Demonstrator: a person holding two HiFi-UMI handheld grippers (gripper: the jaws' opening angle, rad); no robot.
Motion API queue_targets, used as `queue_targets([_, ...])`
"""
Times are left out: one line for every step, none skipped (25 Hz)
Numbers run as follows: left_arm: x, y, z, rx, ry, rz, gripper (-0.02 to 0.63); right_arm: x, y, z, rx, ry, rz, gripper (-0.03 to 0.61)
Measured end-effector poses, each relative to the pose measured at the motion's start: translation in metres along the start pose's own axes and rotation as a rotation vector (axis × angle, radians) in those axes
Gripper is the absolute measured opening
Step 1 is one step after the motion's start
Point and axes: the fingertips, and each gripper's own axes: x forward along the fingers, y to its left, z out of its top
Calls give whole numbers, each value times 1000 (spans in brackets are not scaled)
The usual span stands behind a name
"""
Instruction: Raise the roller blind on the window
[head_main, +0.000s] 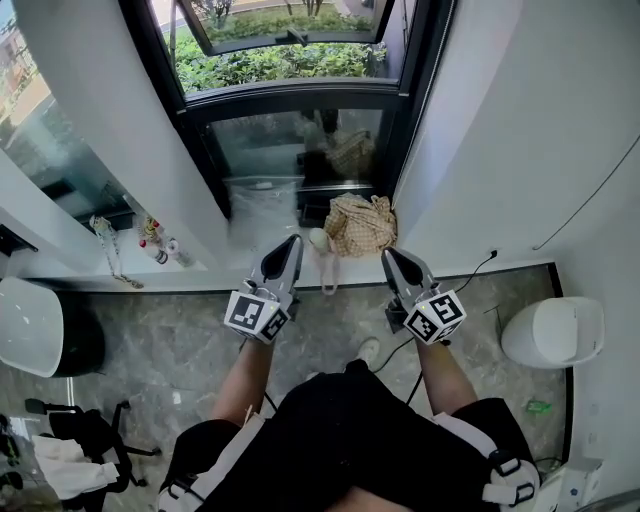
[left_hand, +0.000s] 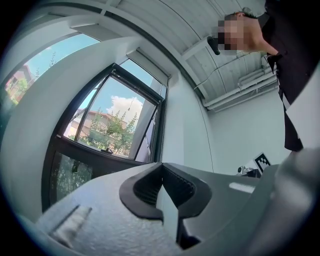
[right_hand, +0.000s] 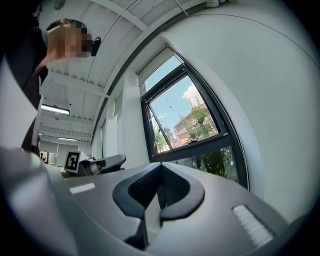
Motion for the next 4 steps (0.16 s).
queue_targets([-2, 1, -1, 0, 3, -1, -5, 0, 1, -1, 4, -2, -4, -3])
queue_targets([-4, 2, -1, 0, 5, -2, -5, 1, 2, -3, 8, -2, -7, -3])
queue_targets([-6, 3, -2, -1, 7, -2, -5, 1, 3, -4, 10, -2, -11, -3])
queue_targets([-9, 4, -2, -2, 8, -2, -5, 2, 4, -6, 13, -3, -15, -3])
